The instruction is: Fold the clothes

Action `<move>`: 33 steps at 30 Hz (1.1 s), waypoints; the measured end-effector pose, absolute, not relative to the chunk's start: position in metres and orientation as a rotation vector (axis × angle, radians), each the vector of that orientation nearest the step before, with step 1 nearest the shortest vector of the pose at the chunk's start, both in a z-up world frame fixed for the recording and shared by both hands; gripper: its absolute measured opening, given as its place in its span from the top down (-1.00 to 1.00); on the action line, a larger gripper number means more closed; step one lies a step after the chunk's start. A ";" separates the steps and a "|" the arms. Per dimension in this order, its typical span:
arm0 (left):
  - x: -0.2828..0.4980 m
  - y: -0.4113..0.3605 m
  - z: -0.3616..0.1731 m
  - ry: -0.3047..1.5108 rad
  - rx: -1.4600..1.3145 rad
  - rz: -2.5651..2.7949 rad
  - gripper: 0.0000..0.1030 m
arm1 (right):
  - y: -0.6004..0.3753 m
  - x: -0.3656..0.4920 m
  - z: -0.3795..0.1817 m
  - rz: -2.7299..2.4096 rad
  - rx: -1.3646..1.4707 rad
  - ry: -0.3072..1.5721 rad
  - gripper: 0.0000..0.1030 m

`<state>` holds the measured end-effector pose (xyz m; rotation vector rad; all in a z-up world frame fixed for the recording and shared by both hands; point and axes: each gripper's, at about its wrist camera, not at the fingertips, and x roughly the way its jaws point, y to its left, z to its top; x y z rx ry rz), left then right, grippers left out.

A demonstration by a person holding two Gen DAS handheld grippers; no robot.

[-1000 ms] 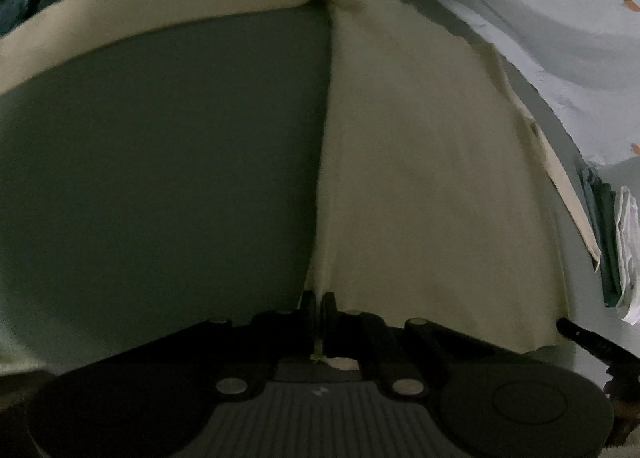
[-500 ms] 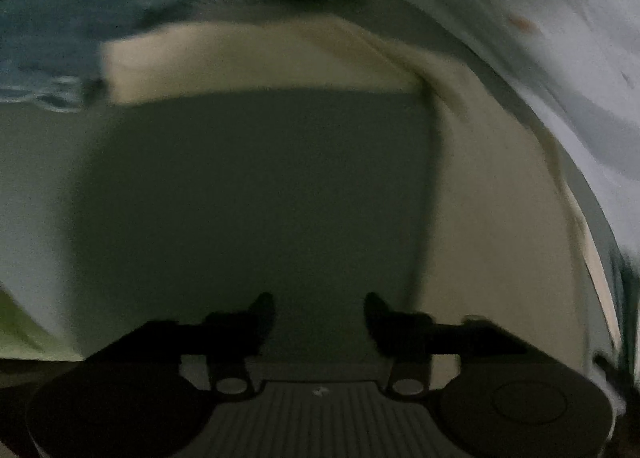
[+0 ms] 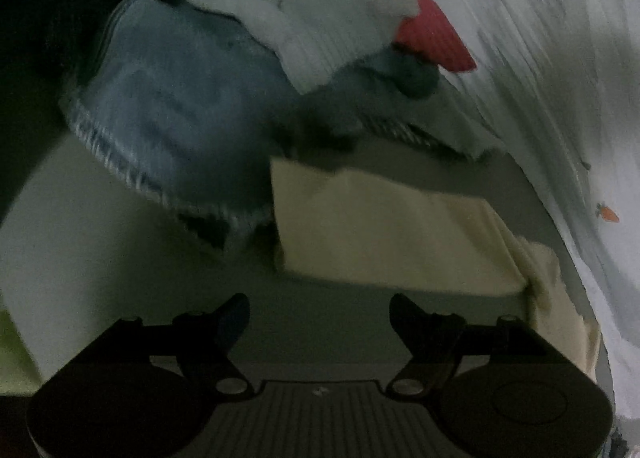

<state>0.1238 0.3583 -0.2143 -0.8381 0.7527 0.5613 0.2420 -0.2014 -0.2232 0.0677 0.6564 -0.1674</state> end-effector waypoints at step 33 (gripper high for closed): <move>0.061 0.293 -0.194 0.727 -0.911 0.636 0.91 | -0.203 0.241 -0.223 -0.175 0.078 0.645 -1.00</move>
